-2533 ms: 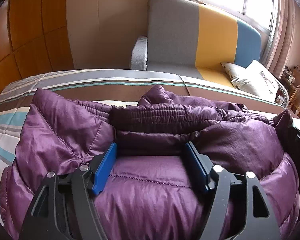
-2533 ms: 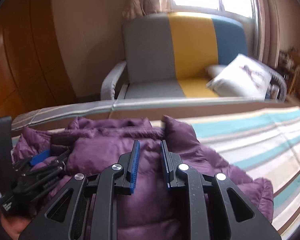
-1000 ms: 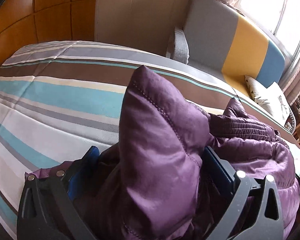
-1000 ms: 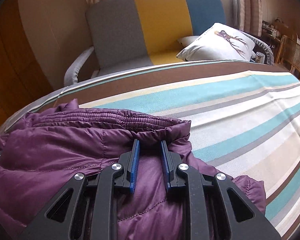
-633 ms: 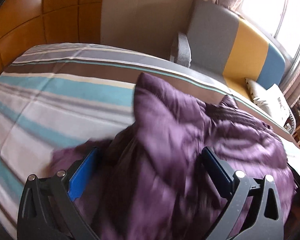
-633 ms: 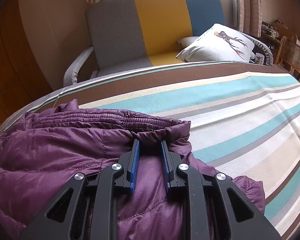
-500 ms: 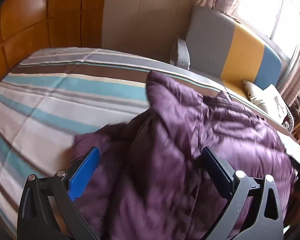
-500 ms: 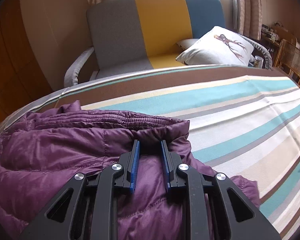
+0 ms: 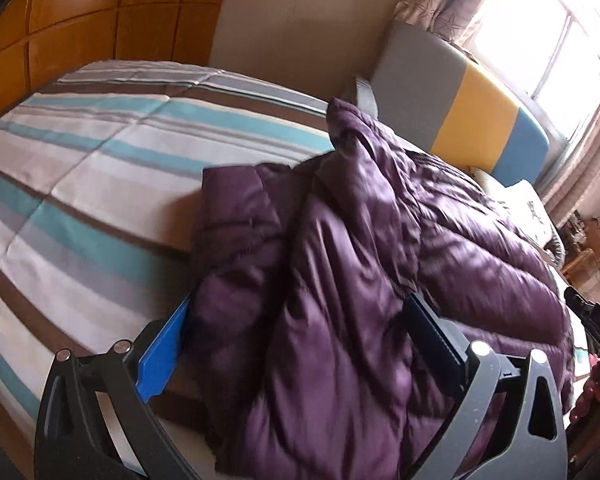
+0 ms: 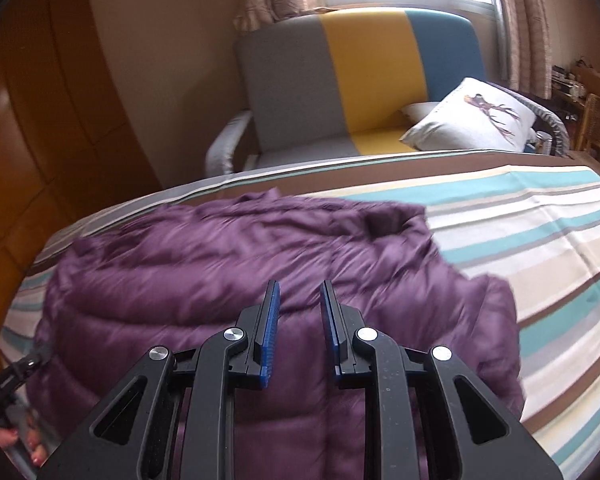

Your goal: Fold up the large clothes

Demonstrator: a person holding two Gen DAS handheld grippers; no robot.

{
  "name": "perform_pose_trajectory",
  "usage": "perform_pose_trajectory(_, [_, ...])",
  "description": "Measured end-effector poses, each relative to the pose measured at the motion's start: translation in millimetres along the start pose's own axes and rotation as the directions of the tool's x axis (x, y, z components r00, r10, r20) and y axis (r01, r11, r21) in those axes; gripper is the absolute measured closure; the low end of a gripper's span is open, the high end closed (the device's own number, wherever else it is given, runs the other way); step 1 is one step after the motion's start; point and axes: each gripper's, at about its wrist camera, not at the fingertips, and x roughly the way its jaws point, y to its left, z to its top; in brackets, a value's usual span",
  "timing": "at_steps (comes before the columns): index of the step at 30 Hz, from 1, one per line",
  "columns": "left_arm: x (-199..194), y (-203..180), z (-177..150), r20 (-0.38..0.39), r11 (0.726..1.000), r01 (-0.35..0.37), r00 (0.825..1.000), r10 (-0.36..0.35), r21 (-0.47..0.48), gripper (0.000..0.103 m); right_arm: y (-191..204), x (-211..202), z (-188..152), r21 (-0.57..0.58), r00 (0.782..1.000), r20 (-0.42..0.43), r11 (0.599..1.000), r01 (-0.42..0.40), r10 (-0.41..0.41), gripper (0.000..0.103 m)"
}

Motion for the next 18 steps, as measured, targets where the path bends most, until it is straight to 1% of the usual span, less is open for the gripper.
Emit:
perform_pose_trajectory(4, [-11.8, 2.0, -13.6, -0.003, 0.997, 0.072, 0.997, -0.072, -0.019, 0.002, 13.3, -16.2, -19.7, -0.005, 0.998, -0.008, 0.998, -0.056, 0.055, 0.082])
perform_pose_trajectory(5, [-15.3, 3.5, -15.8, 0.001, 0.994, 0.101, 0.995, -0.101, -0.031, 0.002, 14.5, -18.8, -22.6, -0.002, 0.998, -0.008, 0.998, -0.064, 0.064, 0.082])
perform_pose_trajectory(9, [-25.1, 6.8, -19.8, 0.014, 0.981, 0.178, 0.984, -0.177, -0.078, 0.004, 23.9, -30.8, -38.3, 0.007, 0.995, -0.004, 0.995, -0.102, 0.102, 0.082])
perform_pose_trajectory(10, [-27.2, 7.6, -21.3, 0.019, 0.978, 0.186, 0.982, -0.185, -0.091, 0.005, 26.7, -33.4, -41.8, 0.006, 0.994, -0.004, 0.994, -0.110, 0.110, 0.082])
perform_pose_trajectory(12, [-30.5, 8.9, -24.9, 0.025, 0.973, 0.203, 0.979, -0.201, -0.114, 0.010, 33.4, -40.3, -51.9, -0.001, 0.991, -0.003, 0.991, -0.137, 0.137, 0.082])
perform_pose_trajectory(15, [-33.1, 10.3, -30.9, 0.041, 0.969, 0.208, 0.978, -0.205, -0.135, 0.015, 45.7, -43.7, -61.8, -0.030, 0.990, -0.008, 0.990, -0.140, 0.140, 0.082])
perform_pose_trajectory(18, [-24.3, 10.7, -32.8, 0.006, 0.978, 0.162, 0.987, -0.162, -0.134, 0.018, 52.1, -42.3, -66.1, -0.060, 0.991, -0.014, 0.989, -0.133, 0.132, 0.082])
